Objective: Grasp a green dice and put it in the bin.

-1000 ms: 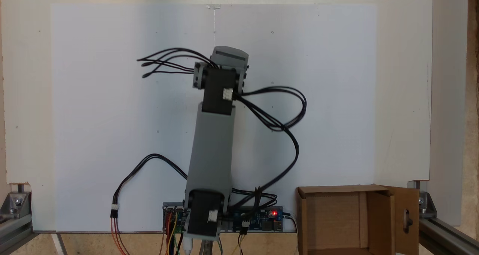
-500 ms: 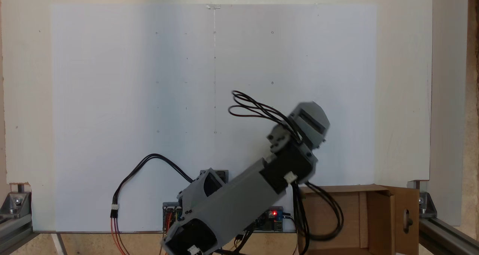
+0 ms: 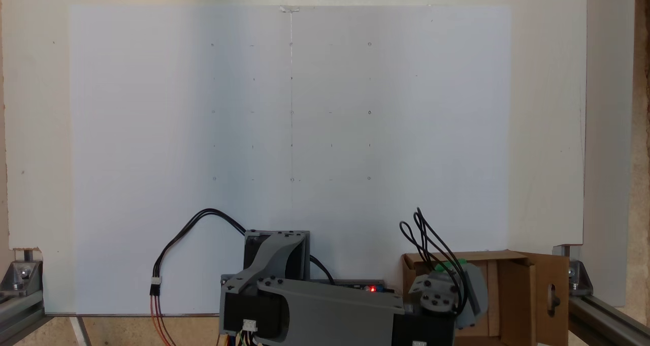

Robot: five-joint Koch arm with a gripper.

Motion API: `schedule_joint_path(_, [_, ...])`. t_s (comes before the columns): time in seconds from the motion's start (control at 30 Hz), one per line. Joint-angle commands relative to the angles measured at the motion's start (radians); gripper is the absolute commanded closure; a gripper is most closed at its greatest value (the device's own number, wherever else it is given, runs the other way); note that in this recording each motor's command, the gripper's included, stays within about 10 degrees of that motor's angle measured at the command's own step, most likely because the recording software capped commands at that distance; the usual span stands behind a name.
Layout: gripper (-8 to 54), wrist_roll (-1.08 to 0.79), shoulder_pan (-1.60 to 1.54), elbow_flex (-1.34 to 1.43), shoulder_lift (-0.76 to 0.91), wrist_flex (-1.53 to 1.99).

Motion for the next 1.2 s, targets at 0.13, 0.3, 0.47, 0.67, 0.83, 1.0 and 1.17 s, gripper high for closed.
schedule_joint_path(0.13, [33.7, -0.109, 0.130, -0.067, -0.121, -0.114])
schedule_joint_path(0.3, [33.7, -0.112, 0.173, -0.067, -0.255, -0.204])
schedule_joint_path(0.47, [33.7, -0.114, 0.196, -0.069, -0.339, -0.314])
schedule_joint_path(0.67, [26.9, -0.112, 0.204, -0.069, -0.403, -0.417])
schedule_joint_path(0.83, [10.9, -0.109, 0.206, -0.069, -0.425, -0.417])
schedule_joint_path(1.0, [11.0, -0.095, 0.209, -0.075, -0.407, -0.414])
schedule_joint_path(1.17, [11.1, 0.094, 0.173, -0.124, -0.264, -0.353])
